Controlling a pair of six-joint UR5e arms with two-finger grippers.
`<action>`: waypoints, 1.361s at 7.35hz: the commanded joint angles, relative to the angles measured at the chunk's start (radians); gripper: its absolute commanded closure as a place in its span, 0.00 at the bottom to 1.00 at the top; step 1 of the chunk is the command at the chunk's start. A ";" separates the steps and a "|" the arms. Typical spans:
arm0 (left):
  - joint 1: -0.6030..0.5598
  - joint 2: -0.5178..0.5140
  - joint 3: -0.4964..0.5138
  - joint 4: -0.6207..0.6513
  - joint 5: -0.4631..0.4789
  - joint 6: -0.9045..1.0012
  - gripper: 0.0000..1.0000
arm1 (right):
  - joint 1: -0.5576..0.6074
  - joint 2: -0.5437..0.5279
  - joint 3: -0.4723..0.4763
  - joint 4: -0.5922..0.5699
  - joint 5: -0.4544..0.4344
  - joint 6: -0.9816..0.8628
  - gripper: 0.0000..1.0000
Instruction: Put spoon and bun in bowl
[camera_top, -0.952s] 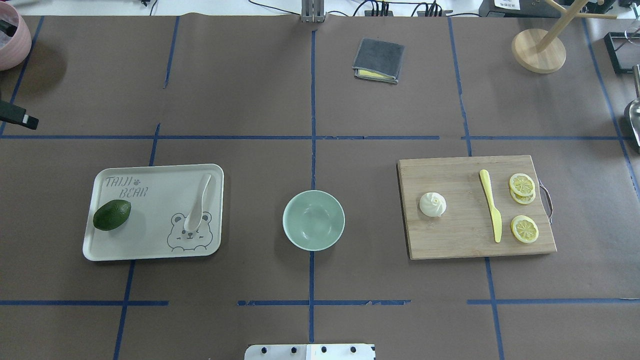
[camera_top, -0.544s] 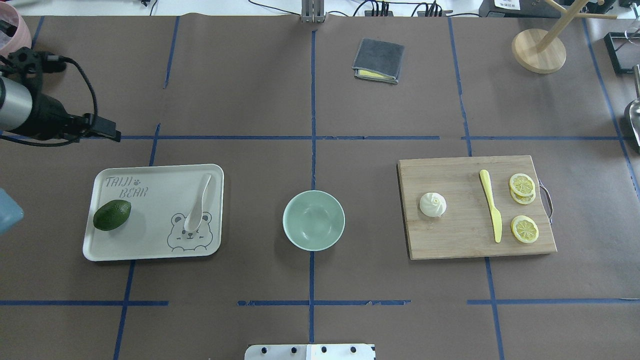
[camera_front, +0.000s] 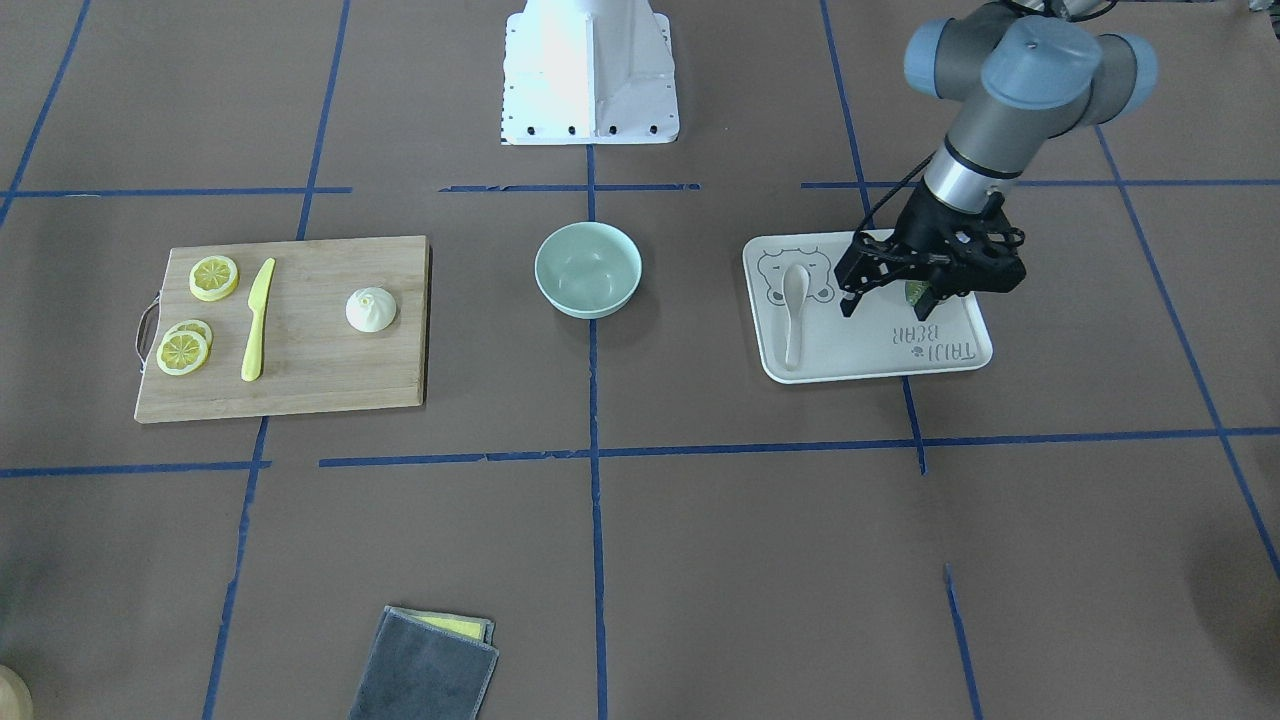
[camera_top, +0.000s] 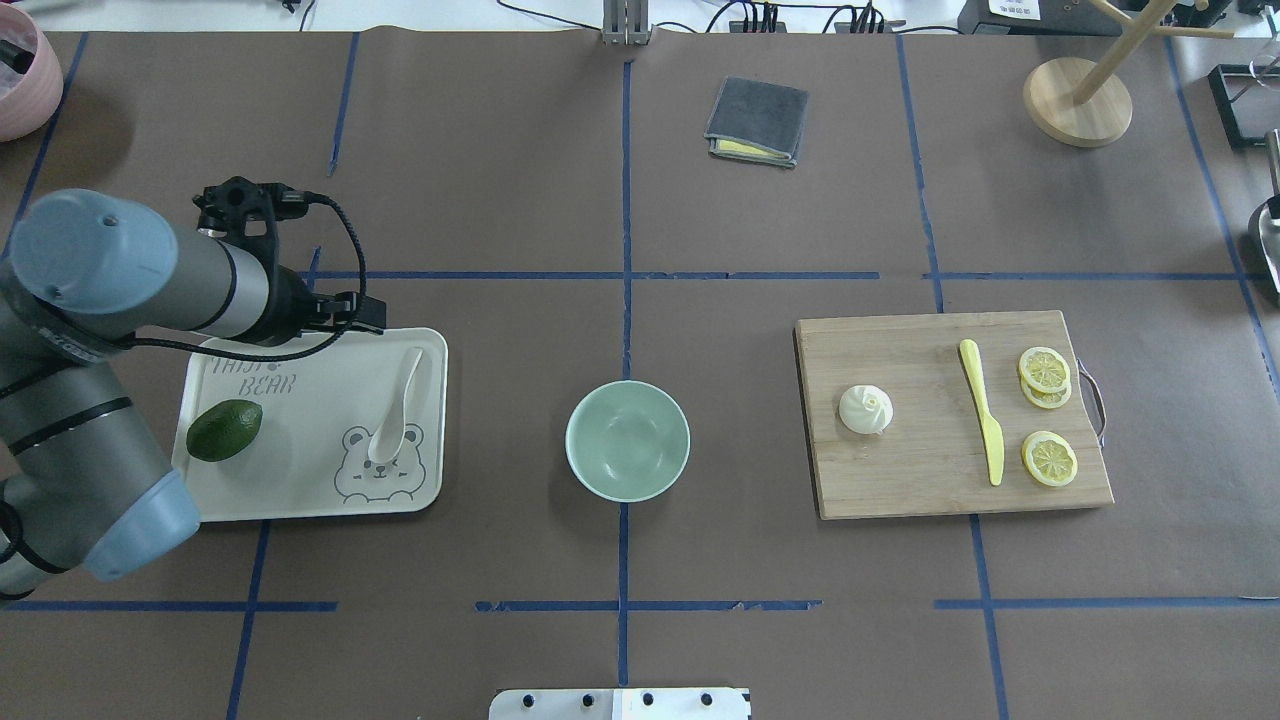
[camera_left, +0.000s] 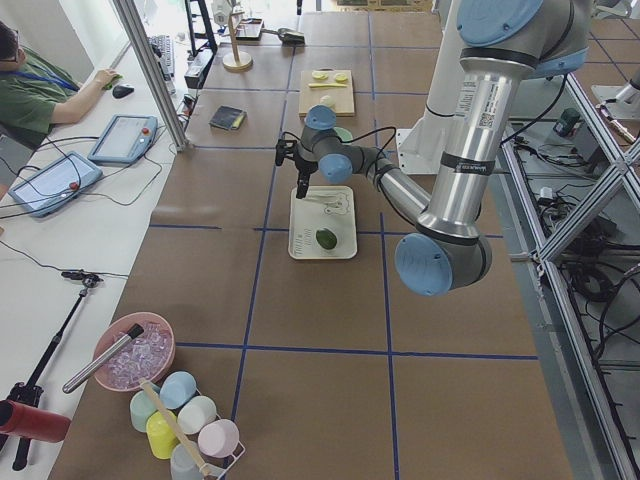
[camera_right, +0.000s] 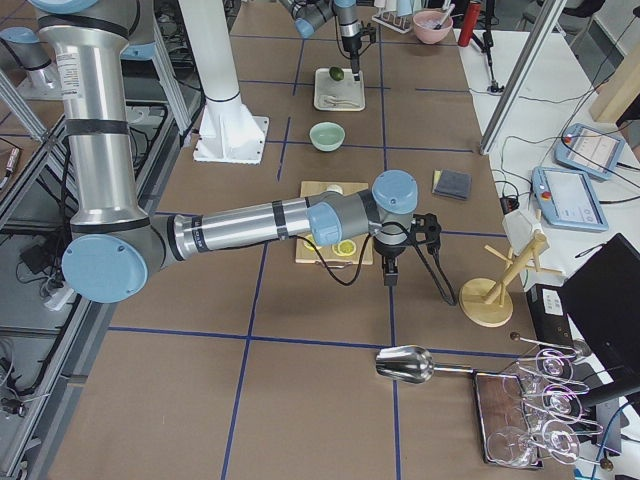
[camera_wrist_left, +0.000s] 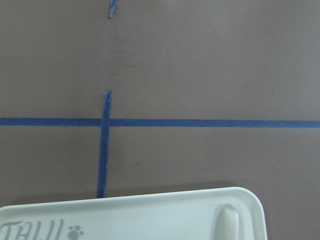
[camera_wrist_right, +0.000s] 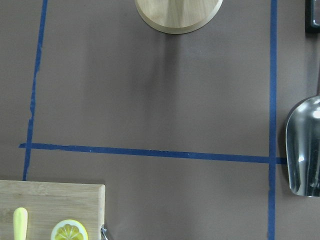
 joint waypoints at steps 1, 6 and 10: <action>0.079 -0.050 0.063 0.020 0.069 -0.059 0.10 | -0.031 0.001 0.025 -0.001 0.012 0.050 0.00; 0.142 -0.057 0.114 0.017 0.079 -0.097 0.30 | -0.046 0.002 0.025 -0.001 0.007 0.052 0.00; 0.142 -0.061 0.119 0.015 0.077 -0.092 0.58 | -0.049 0.008 0.024 -0.001 0.007 0.050 0.00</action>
